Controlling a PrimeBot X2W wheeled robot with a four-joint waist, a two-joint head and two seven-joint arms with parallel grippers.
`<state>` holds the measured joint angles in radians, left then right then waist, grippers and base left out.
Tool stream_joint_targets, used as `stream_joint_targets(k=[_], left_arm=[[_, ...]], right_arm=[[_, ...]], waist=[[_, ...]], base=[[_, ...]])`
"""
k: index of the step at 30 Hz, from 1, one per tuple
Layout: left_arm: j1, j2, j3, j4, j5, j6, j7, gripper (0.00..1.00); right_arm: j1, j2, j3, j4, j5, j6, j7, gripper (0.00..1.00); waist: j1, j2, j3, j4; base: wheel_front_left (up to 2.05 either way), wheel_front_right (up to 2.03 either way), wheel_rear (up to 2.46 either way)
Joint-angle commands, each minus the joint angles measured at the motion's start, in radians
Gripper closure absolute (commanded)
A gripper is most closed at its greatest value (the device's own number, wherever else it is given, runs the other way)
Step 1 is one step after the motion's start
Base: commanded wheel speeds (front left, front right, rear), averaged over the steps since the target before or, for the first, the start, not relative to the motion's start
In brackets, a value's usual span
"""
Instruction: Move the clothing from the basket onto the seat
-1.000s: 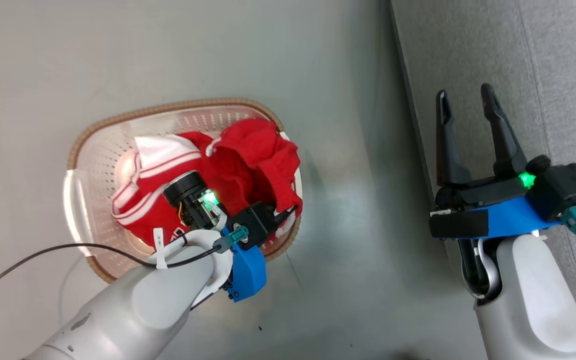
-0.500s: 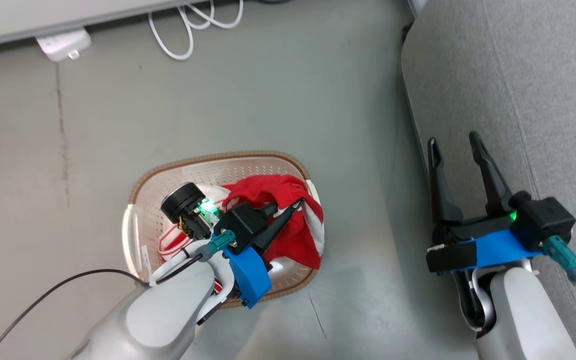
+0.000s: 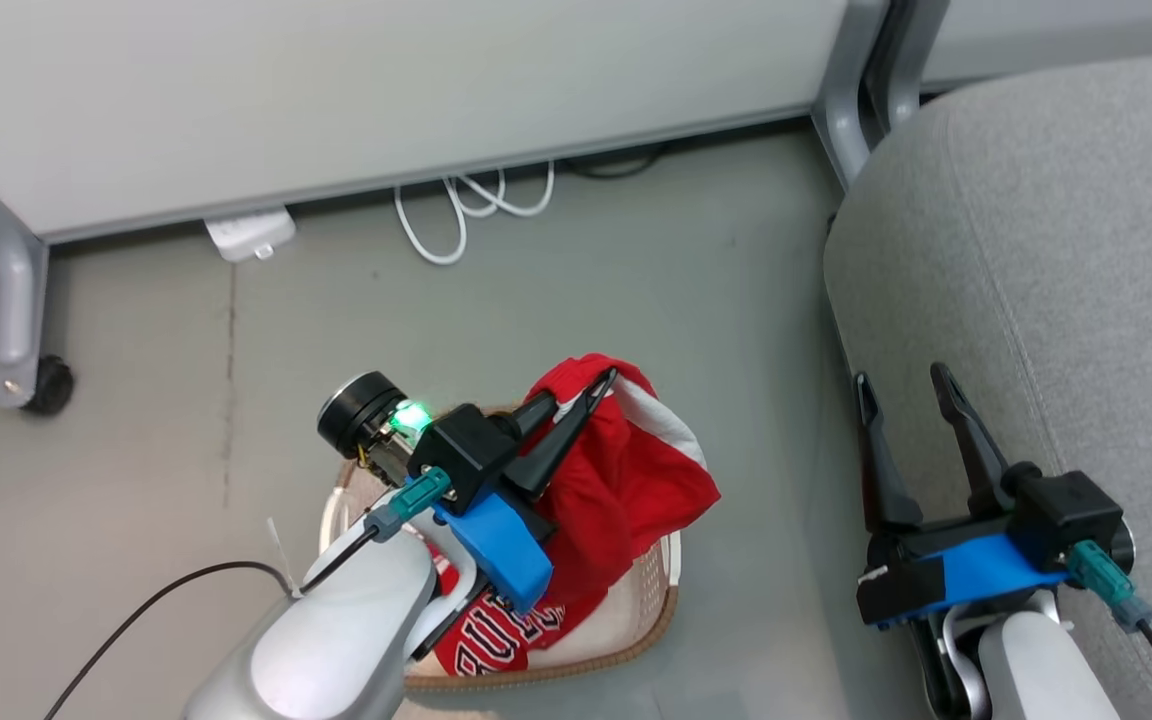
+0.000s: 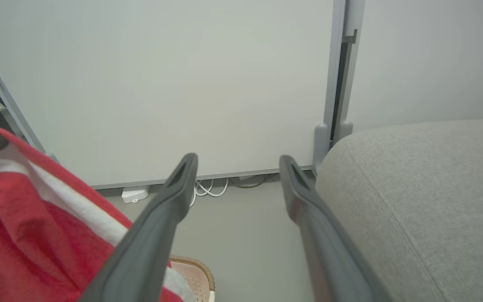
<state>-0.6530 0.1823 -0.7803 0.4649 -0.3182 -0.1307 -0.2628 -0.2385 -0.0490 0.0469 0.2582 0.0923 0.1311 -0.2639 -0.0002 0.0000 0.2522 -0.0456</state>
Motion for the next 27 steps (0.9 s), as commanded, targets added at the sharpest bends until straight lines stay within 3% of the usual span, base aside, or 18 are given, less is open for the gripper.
stream_joint_targets(k=[1,16,27], left_arm=[[0.015,-0.003,0.013,-0.011,0.008,0.001,-0.003,1.00],[-0.059,-0.039,0.041,-0.121,0.062,0.001,-0.003,1.00],[-0.073,-0.049,0.030,-0.126,0.049,0.001,-0.003,1.00]], right_arm=[[0.022,-0.002,-0.002,0.004,-0.001,-0.001,-0.001,0.00],[0.117,-0.003,-0.012,0.010,0.008,-0.001,-0.001,0.00],[0.143,-0.002,-0.004,0.007,0.010,-0.001,-0.001,0.00]], waist=[[0.0002,0.0000,-0.046,0.017],[0.0002,0.0000,-0.167,0.061],[0.0002,0.0000,-0.211,0.075]], base=[[0.00,0.00,0.00],[0.00,0.00,0.00],[0.00,0.00,0.00]])
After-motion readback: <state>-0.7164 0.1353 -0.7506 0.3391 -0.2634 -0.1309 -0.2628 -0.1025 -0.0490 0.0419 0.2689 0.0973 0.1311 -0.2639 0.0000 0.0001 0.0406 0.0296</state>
